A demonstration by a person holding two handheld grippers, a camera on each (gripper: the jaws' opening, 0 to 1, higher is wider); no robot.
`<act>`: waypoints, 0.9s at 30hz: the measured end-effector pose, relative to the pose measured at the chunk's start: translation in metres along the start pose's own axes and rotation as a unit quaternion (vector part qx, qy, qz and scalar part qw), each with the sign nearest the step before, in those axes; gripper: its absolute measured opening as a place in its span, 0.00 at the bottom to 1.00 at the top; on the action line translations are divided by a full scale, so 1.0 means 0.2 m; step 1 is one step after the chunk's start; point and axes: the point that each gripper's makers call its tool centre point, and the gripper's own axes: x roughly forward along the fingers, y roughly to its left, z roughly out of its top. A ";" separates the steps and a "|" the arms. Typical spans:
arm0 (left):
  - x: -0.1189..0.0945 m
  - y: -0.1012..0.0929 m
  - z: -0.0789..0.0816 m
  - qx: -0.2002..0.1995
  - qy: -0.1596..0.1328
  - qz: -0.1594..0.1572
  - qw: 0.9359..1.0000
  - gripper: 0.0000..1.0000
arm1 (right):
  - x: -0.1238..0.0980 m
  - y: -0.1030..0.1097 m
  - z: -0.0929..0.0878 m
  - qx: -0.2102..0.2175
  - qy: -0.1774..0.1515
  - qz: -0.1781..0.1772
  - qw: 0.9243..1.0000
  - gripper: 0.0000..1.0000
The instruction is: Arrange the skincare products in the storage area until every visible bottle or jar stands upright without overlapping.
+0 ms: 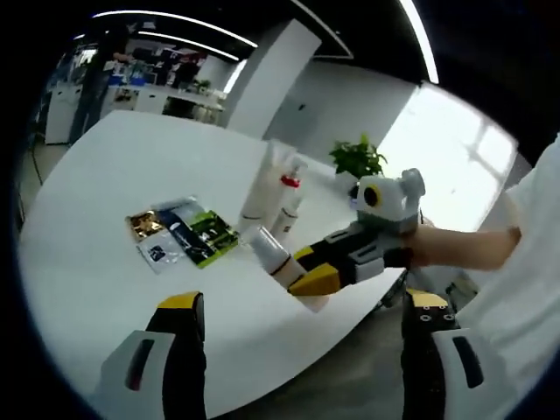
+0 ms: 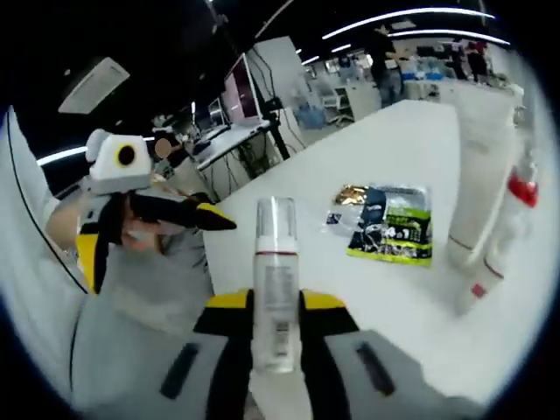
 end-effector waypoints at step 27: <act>0.05 -0.34 0.14 -0.061 -0.049 -0.132 0.988 0.51 | -0.28 0.41 0.15 0.091 -0.177 0.140 0.970 0.19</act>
